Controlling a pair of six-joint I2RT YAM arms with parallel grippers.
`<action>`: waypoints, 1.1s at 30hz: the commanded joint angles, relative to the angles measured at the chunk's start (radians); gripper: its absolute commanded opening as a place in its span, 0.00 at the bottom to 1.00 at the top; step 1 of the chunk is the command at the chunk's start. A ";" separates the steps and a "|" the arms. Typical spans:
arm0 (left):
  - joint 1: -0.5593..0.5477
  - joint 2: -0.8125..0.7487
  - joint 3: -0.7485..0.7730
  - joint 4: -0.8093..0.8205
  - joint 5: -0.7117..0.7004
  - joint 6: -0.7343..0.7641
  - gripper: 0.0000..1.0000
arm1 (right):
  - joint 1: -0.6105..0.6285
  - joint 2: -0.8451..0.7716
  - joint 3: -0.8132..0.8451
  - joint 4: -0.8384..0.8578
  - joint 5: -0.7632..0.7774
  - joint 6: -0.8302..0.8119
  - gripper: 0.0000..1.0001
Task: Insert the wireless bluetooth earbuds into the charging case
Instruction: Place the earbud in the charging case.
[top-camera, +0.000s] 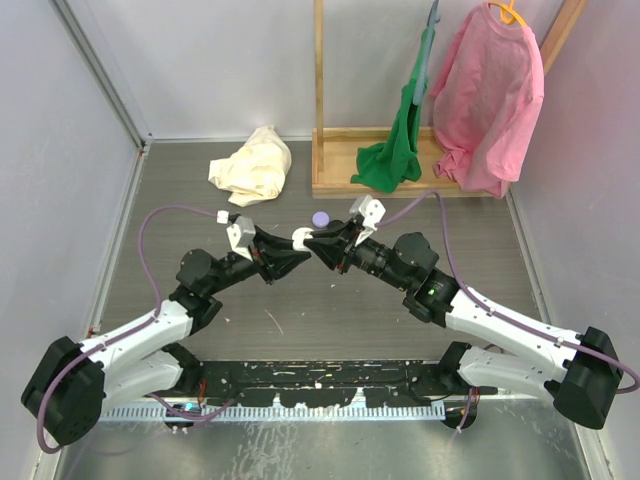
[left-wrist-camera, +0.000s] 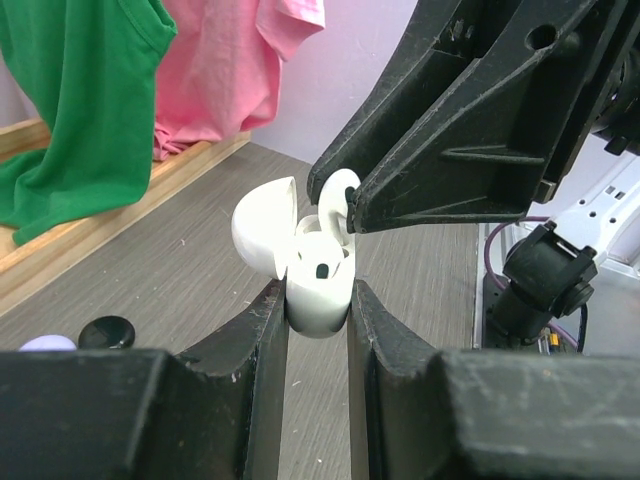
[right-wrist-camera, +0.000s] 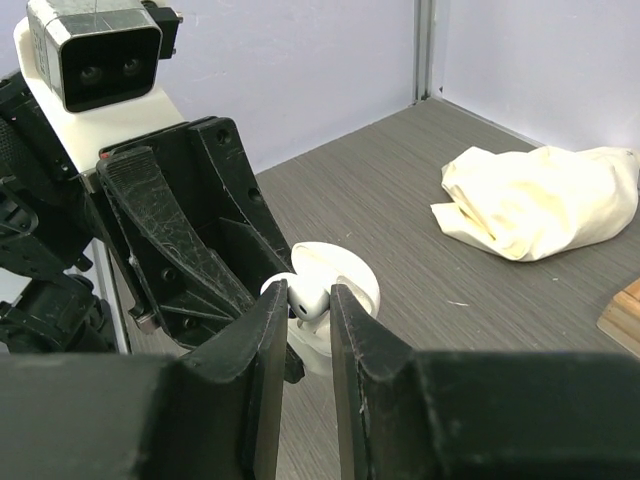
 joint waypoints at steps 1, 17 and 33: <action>-0.003 -0.038 0.021 0.078 -0.053 -0.008 0.07 | 0.008 -0.020 -0.001 0.068 -0.028 0.000 0.19; -0.002 -0.062 0.019 0.075 -0.018 -0.019 0.07 | 0.008 0.014 -0.007 0.058 -0.122 -0.023 0.28; -0.002 -0.106 0.002 0.074 0.025 -0.009 0.07 | 0.008 -0.022 -0.012 0.007 -0.107 -0.079 0.44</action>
